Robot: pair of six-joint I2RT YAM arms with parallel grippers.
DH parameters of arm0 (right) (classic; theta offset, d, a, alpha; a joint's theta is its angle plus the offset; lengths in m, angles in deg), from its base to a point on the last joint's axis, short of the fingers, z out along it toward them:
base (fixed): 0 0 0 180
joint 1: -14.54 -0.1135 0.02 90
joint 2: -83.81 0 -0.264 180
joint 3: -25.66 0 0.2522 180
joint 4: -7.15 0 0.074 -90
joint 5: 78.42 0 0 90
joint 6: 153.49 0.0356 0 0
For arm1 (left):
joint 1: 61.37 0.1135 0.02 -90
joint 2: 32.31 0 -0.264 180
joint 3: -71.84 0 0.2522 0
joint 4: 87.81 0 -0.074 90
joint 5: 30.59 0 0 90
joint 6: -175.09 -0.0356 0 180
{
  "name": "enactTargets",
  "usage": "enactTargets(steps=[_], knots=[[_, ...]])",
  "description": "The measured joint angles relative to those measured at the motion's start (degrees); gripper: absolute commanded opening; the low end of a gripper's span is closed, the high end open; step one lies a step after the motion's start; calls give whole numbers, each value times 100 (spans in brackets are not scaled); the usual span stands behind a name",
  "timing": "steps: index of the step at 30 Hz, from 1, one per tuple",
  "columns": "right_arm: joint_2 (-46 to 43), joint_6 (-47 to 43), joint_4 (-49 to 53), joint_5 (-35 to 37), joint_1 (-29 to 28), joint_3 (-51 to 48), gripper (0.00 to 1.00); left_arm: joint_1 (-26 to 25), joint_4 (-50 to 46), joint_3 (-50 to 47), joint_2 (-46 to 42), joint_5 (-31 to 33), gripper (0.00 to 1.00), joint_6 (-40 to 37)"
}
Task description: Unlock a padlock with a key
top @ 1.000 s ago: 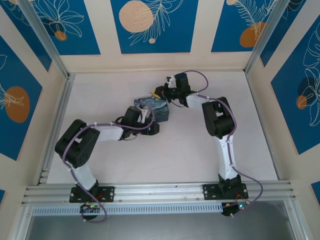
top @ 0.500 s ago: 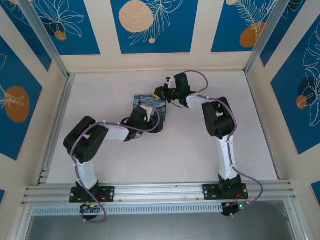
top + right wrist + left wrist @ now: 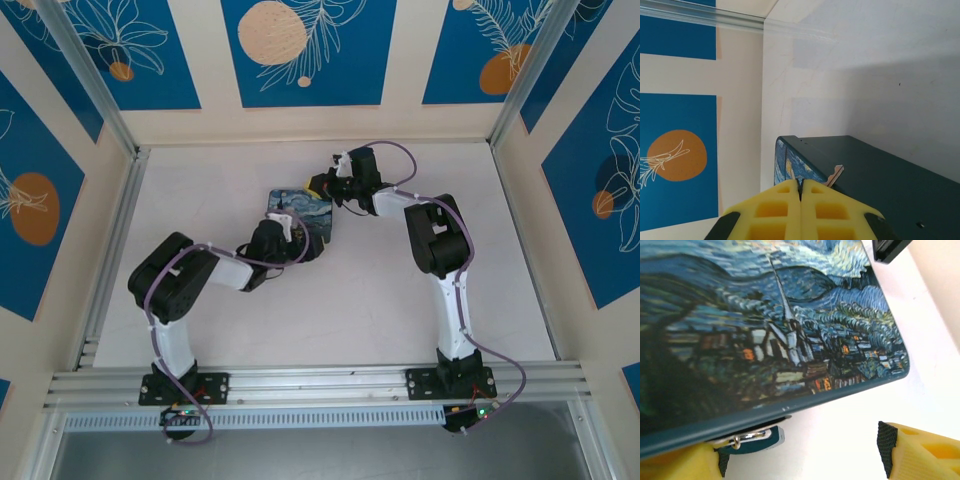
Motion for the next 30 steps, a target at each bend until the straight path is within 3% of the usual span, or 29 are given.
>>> enactTargets(steps=[6,14,30], knots=[[0,-17,-2,11,-4,0,0,72,664,-205,90,-79,84,382],[0,-17,-4,39,-4,0,0,70,634,-170,83,-109,90,334],[0,-20,0,22,-7,-2,0,179,1438,-345,188,-638,87,1392]])
